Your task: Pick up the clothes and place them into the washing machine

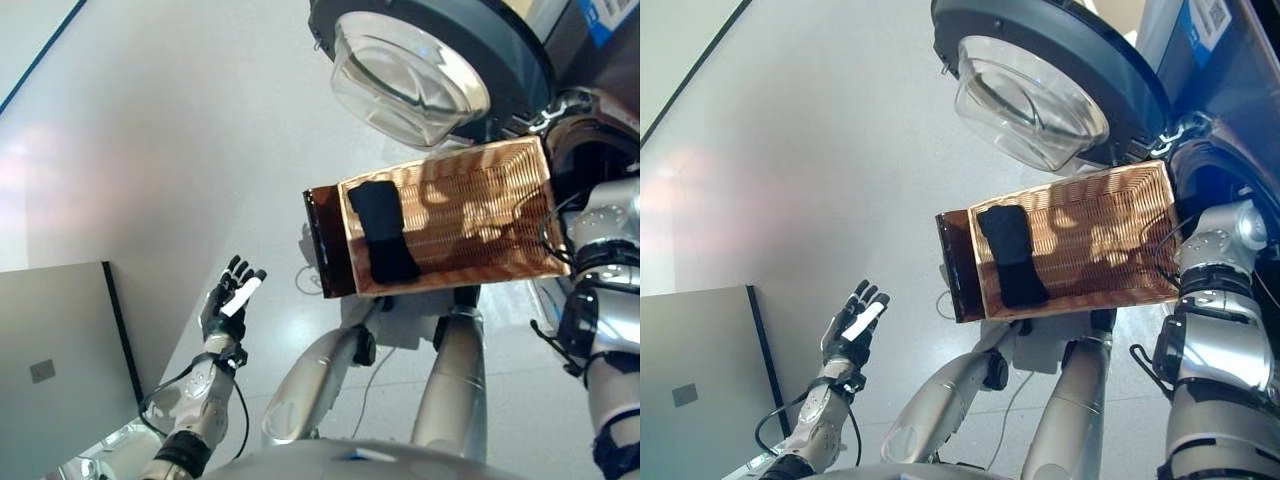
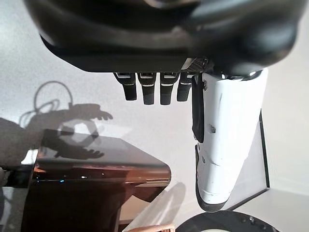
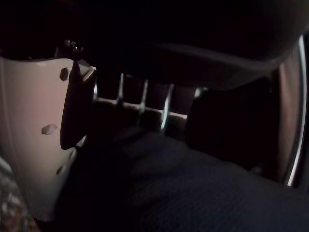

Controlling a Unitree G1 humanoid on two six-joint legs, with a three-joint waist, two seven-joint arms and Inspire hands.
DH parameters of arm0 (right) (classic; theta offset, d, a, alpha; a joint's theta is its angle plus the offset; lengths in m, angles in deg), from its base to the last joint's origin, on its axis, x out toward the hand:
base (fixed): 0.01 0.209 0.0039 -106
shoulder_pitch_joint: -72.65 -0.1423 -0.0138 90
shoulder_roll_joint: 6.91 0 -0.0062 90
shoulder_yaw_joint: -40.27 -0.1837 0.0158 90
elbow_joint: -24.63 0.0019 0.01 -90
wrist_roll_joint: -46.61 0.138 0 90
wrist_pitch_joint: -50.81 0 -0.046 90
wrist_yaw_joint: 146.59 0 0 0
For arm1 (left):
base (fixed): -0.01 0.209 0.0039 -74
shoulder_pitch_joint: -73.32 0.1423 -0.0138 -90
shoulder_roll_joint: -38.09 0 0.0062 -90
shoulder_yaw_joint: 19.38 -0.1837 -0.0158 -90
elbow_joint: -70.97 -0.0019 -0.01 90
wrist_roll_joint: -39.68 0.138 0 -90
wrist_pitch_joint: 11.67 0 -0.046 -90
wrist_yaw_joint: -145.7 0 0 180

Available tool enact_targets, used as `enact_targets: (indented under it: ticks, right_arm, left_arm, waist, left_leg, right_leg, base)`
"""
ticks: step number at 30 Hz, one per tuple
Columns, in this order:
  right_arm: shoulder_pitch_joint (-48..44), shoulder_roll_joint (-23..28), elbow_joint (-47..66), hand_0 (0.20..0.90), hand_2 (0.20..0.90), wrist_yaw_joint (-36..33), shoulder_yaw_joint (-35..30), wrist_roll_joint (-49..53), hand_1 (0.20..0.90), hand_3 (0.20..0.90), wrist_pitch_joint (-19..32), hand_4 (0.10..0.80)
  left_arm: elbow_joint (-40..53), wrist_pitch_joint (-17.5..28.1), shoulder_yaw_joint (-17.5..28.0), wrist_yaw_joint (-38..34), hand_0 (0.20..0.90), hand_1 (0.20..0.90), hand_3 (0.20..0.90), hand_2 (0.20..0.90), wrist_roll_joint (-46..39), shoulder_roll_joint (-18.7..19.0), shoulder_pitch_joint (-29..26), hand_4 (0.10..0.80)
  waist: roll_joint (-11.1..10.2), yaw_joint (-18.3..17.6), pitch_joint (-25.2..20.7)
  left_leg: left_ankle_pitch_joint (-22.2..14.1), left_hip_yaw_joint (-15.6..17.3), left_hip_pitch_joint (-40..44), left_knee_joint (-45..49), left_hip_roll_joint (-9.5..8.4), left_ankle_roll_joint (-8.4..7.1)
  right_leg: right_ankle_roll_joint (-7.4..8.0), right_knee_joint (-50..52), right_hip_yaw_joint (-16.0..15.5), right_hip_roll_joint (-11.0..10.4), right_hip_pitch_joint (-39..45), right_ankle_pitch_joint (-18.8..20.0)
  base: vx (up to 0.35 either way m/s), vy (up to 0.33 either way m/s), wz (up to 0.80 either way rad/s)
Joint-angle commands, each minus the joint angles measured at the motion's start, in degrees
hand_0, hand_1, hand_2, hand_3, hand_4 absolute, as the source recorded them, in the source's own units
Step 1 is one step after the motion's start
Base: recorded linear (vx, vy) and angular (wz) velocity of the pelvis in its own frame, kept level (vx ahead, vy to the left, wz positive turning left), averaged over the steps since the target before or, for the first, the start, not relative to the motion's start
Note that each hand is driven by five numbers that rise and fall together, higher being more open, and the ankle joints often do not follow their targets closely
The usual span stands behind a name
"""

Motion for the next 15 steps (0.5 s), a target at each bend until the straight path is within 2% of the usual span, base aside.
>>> enact_targets:
  ticks: [1, 2, 3, 5, 7, 12, 15]
  right_arm:
    - [-26.47, 21.92, -9.8, 0.9, 0.9, 3.15, 39.55, -38.18, 0.9, 0.9, -21.98, 0.8]
    - [-28.76, 21.29, -6.54, 0.9, 0.9, 3.48, 43.35, -43.7, 0.9, 0.9, -25.12, 0.8]
    - [-27.86, 21.35, -3.83, 0.9, 0.9, 2.67, 41.09, -44.79, 0.9, 0.9, -26.01, 0.8]
    - [-26.84, 20.95, -5.78, 0.9, 0.9, 3.49, 41.2, -48.55, 0.9, 0.9, -27.77, 0.8]
    - [-27.58, 20.46, -6.73, 0.9, 0.9, 1.88, 41.74, -49.13, 0.9, 0.9, -27.58, 0.8]
    - [-27.81, 18.64, -11.17, 0.9, 0.9, 3.74, 42.11, -48.62, 0.9, 0.9, -26.85, 0.8]
    - [-27.81, 17.86, -10.1, 0.9, 0.9, 3.9, 41.89, -48.17, 0.9, 0.9, -26.12, 0.8]
  left_arm:
    - [1.7, 2.62, 5.46, -0.9, 0.9, 0.9, 0.9, 0.9, -0.13, 2.59, 1.23, 0.8]
    - [3.01, 2.22, 7.66, -0.82, 0.9, 0.9, 0.9, 0.9, 0.42, 2.03, 1.75, 0.8]
    - [3.98, 2.05, 8.87, -1.02, 0.9, 0.9, 0.9, 0.9, 0.46, 1.18, 1.91, 0.8]
    - [2.86, 1.73, 9.61, -0.79, 0.9, 0.9, 0.9, 0.9, -0.2, 0.48, 1.78, 0.8]
    - [2.96, 1.89, 9.43, -0.63, 0.9, 0.9, 0.9, 0.9, 0.0, 0.31, 1.77, 0.8]
    - [3.45, 1.72, 8.85, -0.01, 0.9, 0.9, 0.9, 0.9, -0.14, 0.52, 1.81, 0.8]
    - [3.51, 1.84, 9.25, -0.25, 0.9, 0.9, 0.9, 0.9, 0.08, 0.82, 1.79, 0.8]
  waist:
    - [-1.66, 1.68, -7.16]
    - [-1.15, 0.91, -6.91]
    - [-0.93, 0.56, -6.79]
    - [-1.33, 0.94, -6.99]
    - [-1.23, 1.1, -7.01]
    - [-1.47, 1.49, -6.51]
    - [-1.73, 1.3, -6.26]
  left_leg:
    - [-5.22, -2.14, -2.78, 6.85, 3.8, -6.86]
    - [-5.02, -2.18, -3.14, 6.77, 3.88, -6.87]
    - [-4.99, -2.42, -3.33, 6.83, 3.87, -6.89]
    - [-4.84, -3.0, -3.54, 6.77, 3.68, -6.89]
    - [-4.77, -3.12, -3.59, 6.71, 3.61, -6.89]
    - [-4.35, -3.2, -3.91, 6.43, 3.57, -6.95]
    - [-4.33, -3.22, -4.02, 6.36, 3.61, -6.98]
  right_leg:
    - [-4.9, -9.43, -2.92, 3.63, 4.44, 3.39]
    - [-5.07, -9.75, -2.94, 3.98, 4.17, 3.65]
    - [-5.06, -9.77, -3.01, 3.98, 4.11, 3.66]
    - [-5.1, -9.89, -3.28, 3.91, 3.99, 3.67]
    - [-5.09, -9.89, -3.5, 3.82, 3.94, 3.66]
    - [-5.21, -9.79, -3.84, 3.82, 3.74, 3.57]
    - [-5.29, -9.51, -3.75, 3.88, 3.36, 3.53]
  base:
    - [-0.028, -0.041, 0.01]
    - [-0.014, -0.041, 0.0]
    - [0.003, -0.018, -0.04]
    - [0.0, -0.024, -0.16]
    - [-0.001, -0.015, -0.13]
    - [-0.002, -0.005, 0.07]
    - [0.003, 0.002, 0.01]
